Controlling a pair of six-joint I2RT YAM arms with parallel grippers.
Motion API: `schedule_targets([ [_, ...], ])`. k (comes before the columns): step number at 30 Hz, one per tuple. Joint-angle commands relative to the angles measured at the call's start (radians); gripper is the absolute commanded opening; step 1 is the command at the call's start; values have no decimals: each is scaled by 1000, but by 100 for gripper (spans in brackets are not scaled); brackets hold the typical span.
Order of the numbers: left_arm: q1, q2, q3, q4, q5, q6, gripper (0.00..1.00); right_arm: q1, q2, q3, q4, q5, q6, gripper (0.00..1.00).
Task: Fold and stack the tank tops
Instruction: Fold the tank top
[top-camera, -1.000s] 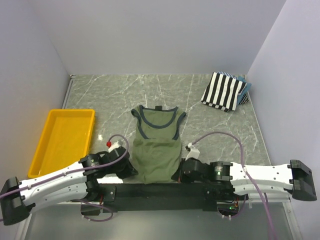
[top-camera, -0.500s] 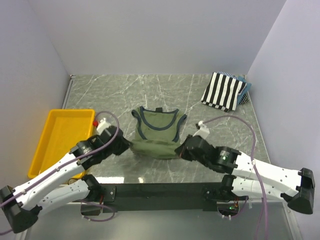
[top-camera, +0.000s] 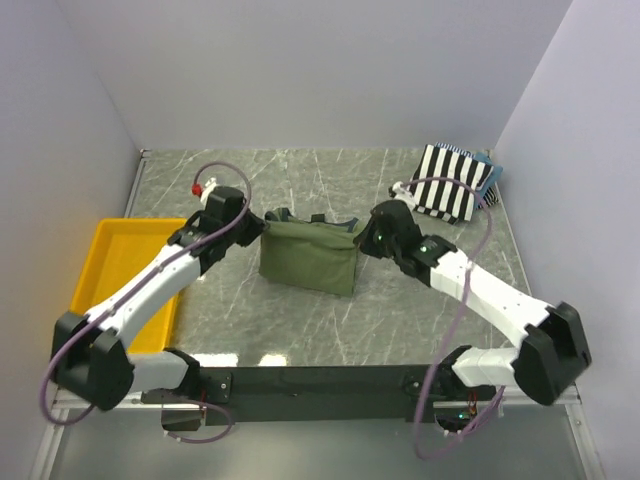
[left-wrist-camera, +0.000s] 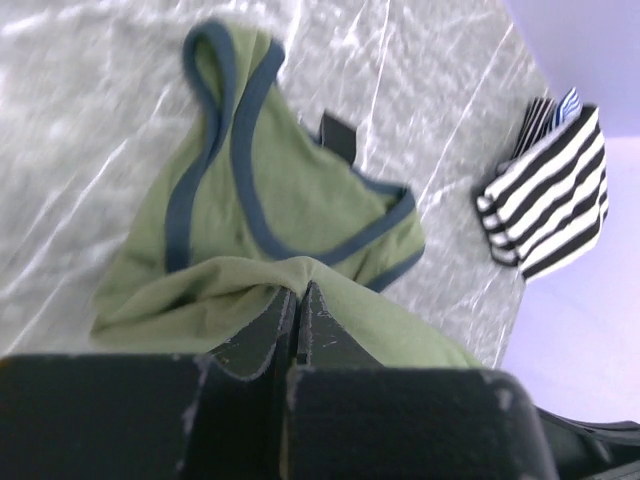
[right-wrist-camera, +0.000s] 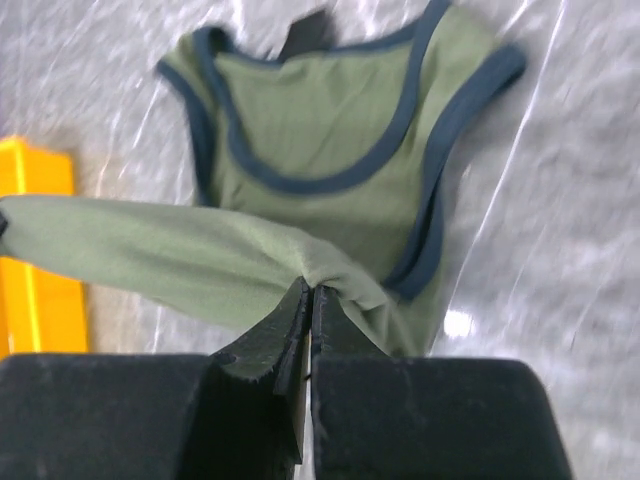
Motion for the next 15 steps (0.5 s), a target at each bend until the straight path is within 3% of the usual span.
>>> schedule_targets([
  [1, 79, 101, 75, 145, 36, 50, 0, -98, 98, 70, 81, -60, -103, 0],
  [13, 188, 661, 444, 332, 248, 104, 1, -274, 527, 349, 129, -181, -124, 1],
  [14, 194, 688, 460, 346, 292, 107, 5, -279, 547, 381, 124, -183, -126, 6],
  [15, 196, 734, 475, 353, 312, 107, 18, -287, 566, 399, 106, -181, -127, 11],
])
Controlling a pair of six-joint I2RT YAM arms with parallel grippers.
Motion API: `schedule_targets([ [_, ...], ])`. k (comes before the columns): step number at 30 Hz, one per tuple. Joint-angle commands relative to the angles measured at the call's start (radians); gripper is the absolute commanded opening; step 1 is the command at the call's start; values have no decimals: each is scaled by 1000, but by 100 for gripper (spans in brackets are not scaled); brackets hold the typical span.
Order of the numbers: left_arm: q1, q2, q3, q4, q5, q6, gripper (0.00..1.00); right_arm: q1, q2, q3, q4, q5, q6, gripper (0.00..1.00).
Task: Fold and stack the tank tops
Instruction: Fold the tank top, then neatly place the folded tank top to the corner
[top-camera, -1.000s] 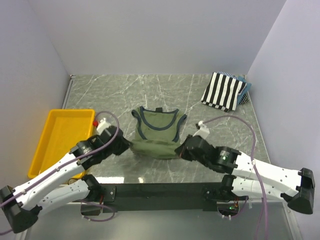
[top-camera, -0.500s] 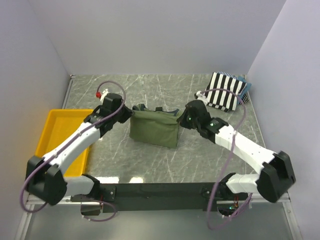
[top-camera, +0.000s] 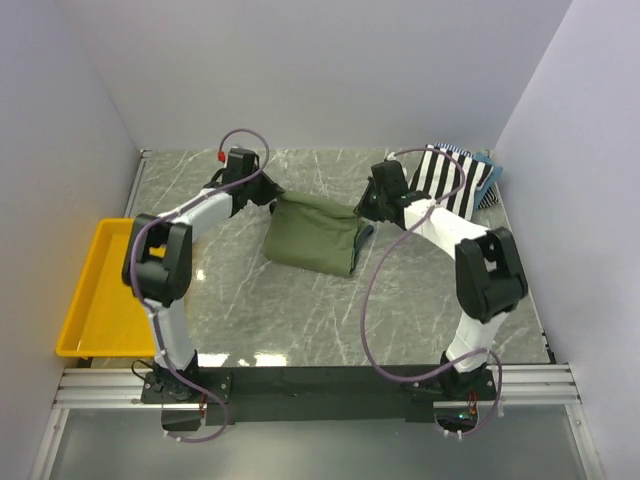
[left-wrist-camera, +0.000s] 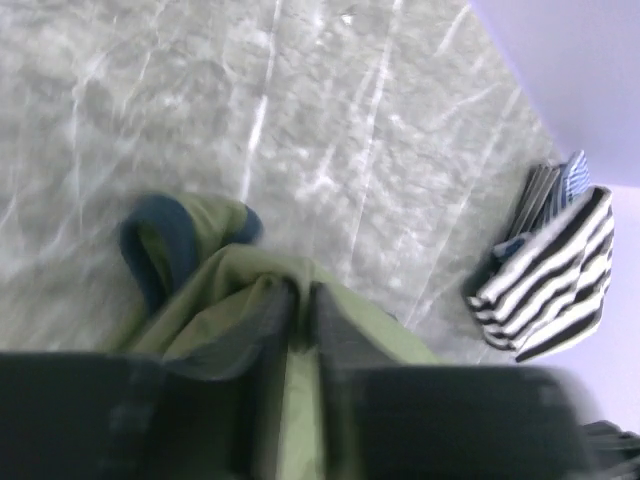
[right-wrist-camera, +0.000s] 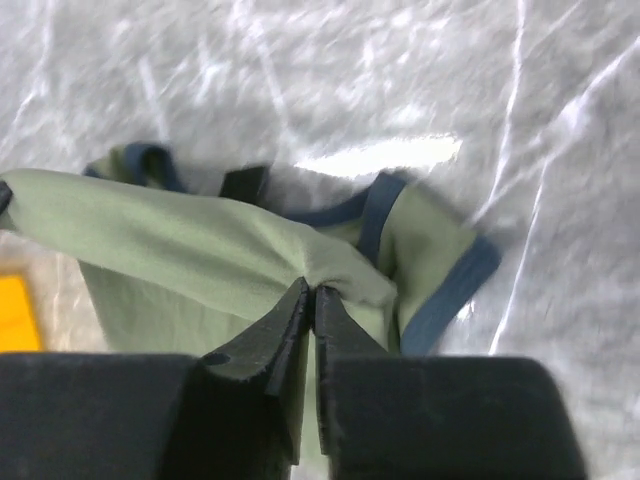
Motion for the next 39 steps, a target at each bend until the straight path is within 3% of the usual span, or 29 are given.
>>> schedule_targets([
  [1, 23, 75, 87, 91, 89, 33, 25, -33, 65, 91, -28, 8, -32, 23],
  [2, 29, 85, 92, 129, 121, 33, 31, -37, 74, 117, -39, 10, -35, 29],
  [3, 31, 83, 94, 133, 126, 42, 44, -42, 74, 123, -51, 16, -32, 34],
  [6, 43, 27, 95, 127, 105, 61, 54, -54, 39, 120, -67, 43, -30, 50],
  [8, 51, -35, 89, 101, 85, 67, 59, -57, 10, 136, -87, 80, -32, 54],
  [11, 51, -93, 86, -34, -4, 81, 58, -50, -48, 116, -110, 109, -29, 54],
  [13, 49, -139, 59, -109, -71, 59, 51, -33, -96, 75, -99, 111, -27, 54],
  [15, 40, -182, 13, -138, -73, 56, 43, 7, -129, 47, -93, 111, -26, 54],
  [23, -27, -207, -201, -184, -208, 41, 34, 55, -107, -59, -82, 137, -6, 52],
  [27, -30, -256, -333, -124, -228, 36, 41, 50, -124, -134, -39, 136, -4, 53],
  [32, -50, -299, -380, -87, -231, 93, 54, 55, -163, -231, 10, 106, -3, 56],
  [39, -63, -262, -420, -95, -234, 88, 53, 46, -127, -279, 62, 123, 14, 60],
])
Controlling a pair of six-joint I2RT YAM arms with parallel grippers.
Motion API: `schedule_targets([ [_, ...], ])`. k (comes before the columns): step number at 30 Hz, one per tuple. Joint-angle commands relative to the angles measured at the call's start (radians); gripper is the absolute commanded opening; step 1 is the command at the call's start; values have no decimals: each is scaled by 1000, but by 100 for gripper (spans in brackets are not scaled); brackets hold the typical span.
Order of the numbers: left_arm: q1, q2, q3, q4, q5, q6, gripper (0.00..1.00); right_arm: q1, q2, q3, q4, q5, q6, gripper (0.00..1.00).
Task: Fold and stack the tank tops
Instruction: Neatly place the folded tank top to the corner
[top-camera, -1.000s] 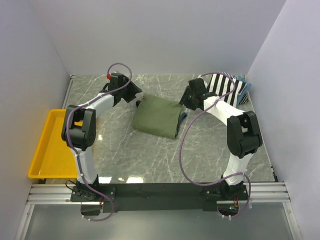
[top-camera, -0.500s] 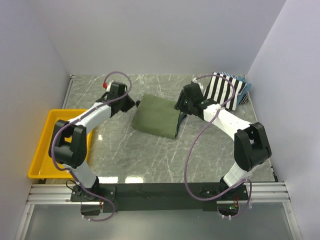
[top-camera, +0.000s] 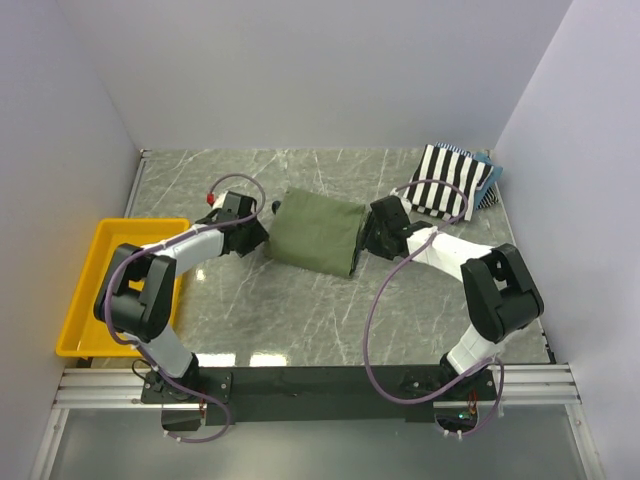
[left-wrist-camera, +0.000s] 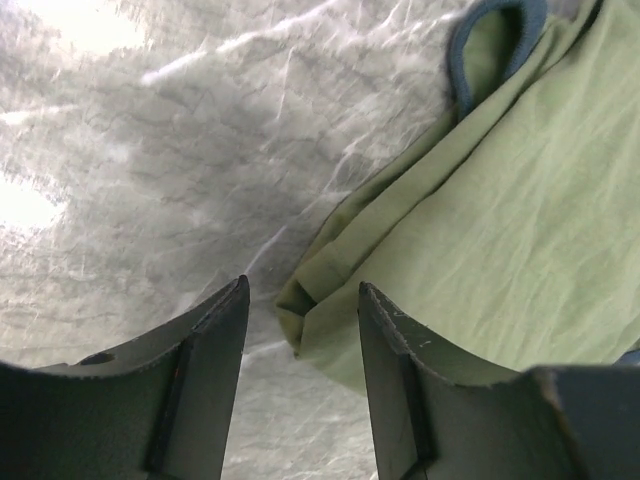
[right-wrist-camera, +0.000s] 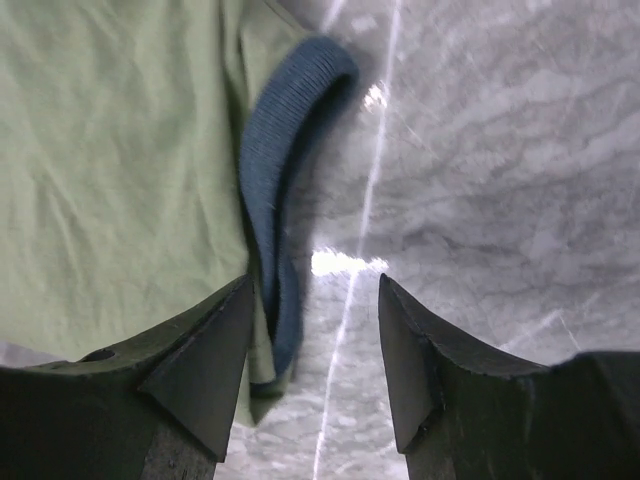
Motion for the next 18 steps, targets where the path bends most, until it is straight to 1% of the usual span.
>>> schedule_targets([
  [1, -9, -11, -31, 45, -20, 13, 53, -9, 3, 21, 88, 25, 11, 60],
  [4, -20, 40, -21, 45, -14, 8, 48, -15, 64, 70, 96, 20, 4, 58],
  [5, -26, 67, -16, 42, -15, 4, 43, -19, 96, 84, 91, 22, 2, 57],
  [8, -61, 94, -5, 38, -26, -15, 37, -29, 150, 135, 82, 22, -4, 54],
  [14, -138, 81, -24, 45, -23, -59, 32, -52, 238, 228, 67, 6, -36, 52],
  [17, -196, 60, -44, 48, -16, -94, 31, -67, 284, 299, 58, -15, -65, 51],
  [18, -213, 52, -57, 54, -5, -107, 31, -71, 298, 346, 53, -26, -73, 51],
])
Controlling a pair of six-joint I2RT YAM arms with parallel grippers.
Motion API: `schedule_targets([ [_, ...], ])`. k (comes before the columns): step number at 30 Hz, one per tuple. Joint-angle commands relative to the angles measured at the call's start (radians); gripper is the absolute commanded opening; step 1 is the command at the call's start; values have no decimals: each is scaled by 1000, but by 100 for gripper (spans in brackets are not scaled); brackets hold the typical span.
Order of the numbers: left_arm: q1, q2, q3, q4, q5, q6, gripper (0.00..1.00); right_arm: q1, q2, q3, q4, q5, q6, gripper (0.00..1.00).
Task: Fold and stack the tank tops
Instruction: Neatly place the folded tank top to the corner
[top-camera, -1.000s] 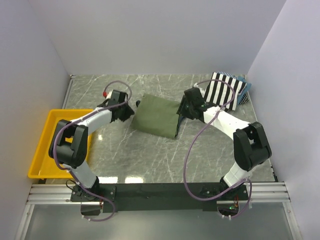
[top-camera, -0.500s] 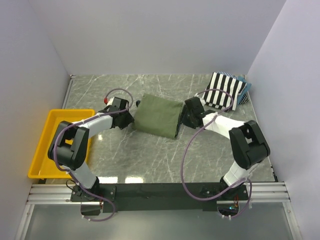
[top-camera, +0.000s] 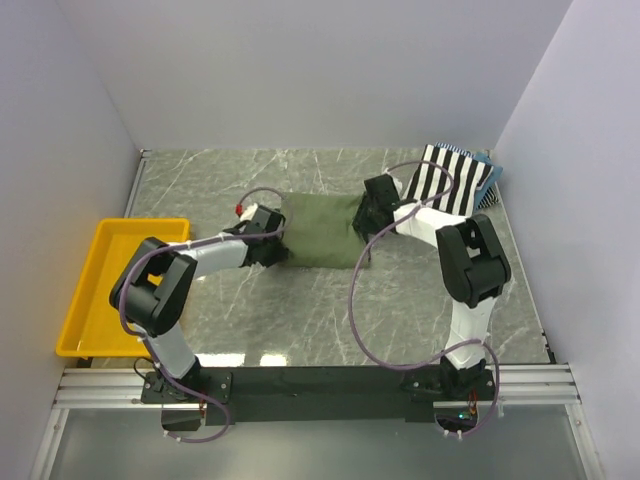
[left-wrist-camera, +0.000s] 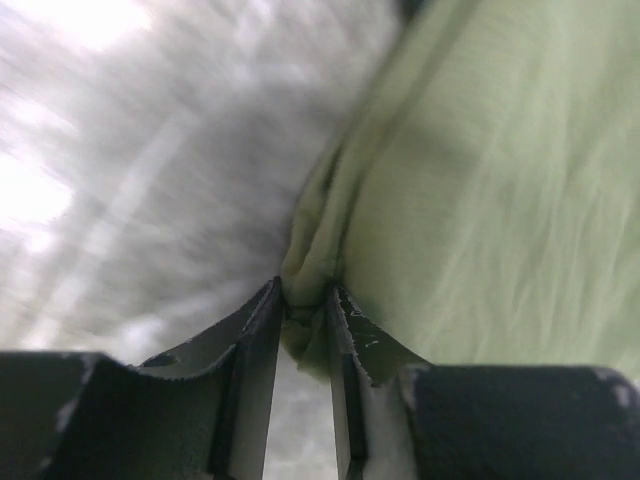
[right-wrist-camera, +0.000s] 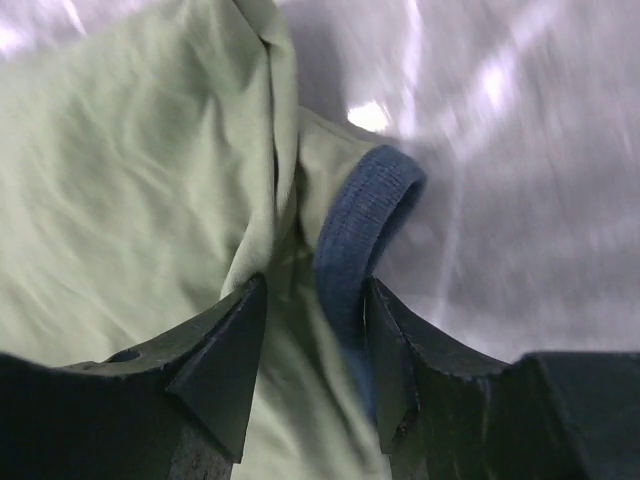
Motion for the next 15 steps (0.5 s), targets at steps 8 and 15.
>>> schedule_targets([
  [8, -260, -93, -69, 34, 91, -137, 32, -55, 126, 369, -107, 3, -120, 59],
  [15, -272, -244, -5, -105, 67, -47, 38, -133, -86, 240, -147, 78, -91, 70],
])
